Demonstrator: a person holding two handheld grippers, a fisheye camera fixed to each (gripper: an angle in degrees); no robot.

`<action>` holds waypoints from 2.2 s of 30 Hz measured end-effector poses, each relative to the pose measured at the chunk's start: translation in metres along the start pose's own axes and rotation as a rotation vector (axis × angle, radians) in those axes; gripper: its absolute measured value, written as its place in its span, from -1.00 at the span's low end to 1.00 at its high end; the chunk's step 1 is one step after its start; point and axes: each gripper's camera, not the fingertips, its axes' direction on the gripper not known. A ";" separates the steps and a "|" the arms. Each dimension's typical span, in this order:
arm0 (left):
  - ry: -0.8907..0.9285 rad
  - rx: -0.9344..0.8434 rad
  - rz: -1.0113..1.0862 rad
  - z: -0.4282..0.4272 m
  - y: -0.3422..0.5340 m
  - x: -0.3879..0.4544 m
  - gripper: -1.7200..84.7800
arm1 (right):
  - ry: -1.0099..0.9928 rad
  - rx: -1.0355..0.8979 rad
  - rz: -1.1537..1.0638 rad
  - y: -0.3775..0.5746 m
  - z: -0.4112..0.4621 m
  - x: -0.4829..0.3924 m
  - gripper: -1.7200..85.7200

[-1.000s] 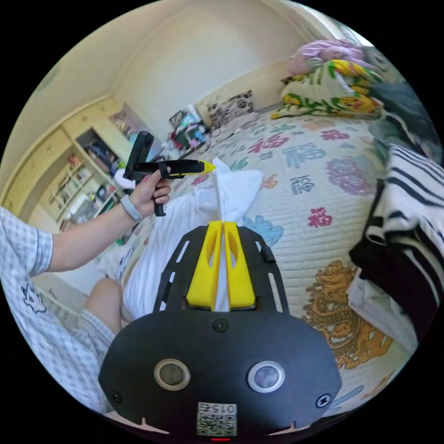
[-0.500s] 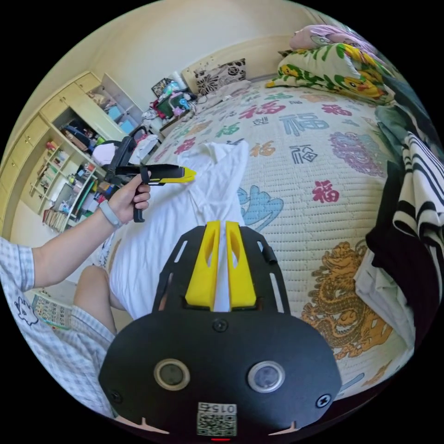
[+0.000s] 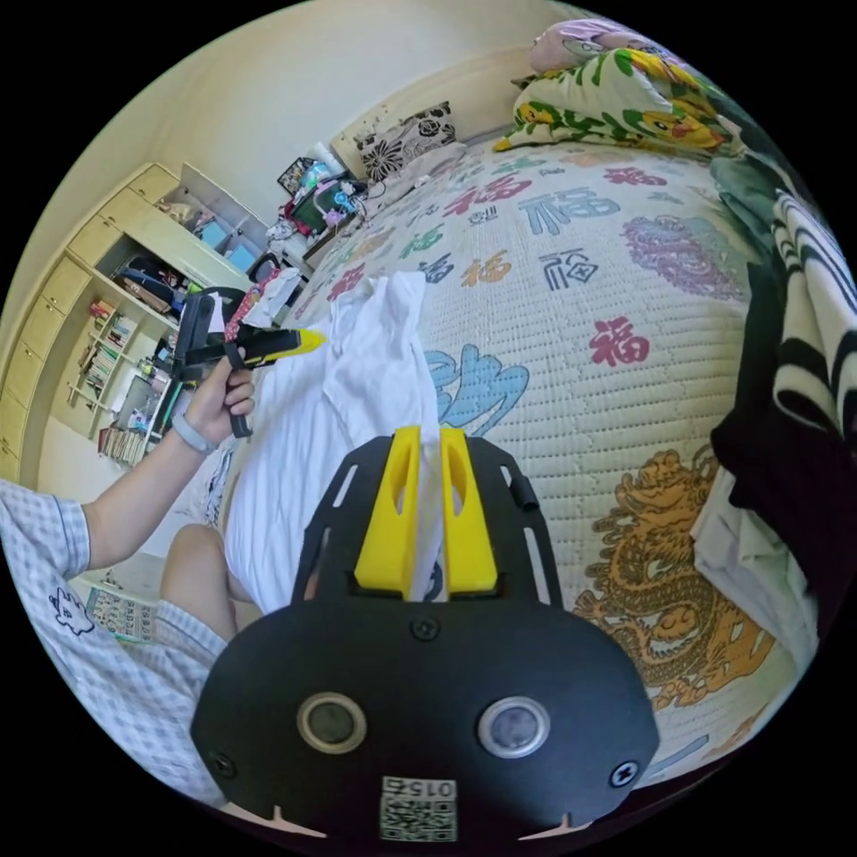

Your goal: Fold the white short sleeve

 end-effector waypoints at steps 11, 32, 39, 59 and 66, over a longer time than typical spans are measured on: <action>0.039 -0.226 0.119 0.074 -0.154 0.077 -0.93 | 0.024 -0.155 -0.063 -0.033 0.066 0.009 -0.94; 0.058 -0.180 0.134 -0.084 -0.142 0.156 -0.79 | 0.133 -0.078 -0.242 -0.019 0.141 -0.013 -0.83; 0.102 -0.138 0.064 -0.131 -0.151 0.165 -0.96 | 0.077 -0.188 -0.262 -0.012 0.206 -0.020 -0.97; 0.062 0.181 -0.188 -0.502 -0.095 0.114 -0.80 | 0.137 -0.427 -0.224 -0.004 0.367 -0.031 -0.97; -0.023 0.332 -0.459 -0.621 -0.045 0.009 -0.75 | 0.192 -0.364 -0.307 -0.022 0.398 -0.096 -0.97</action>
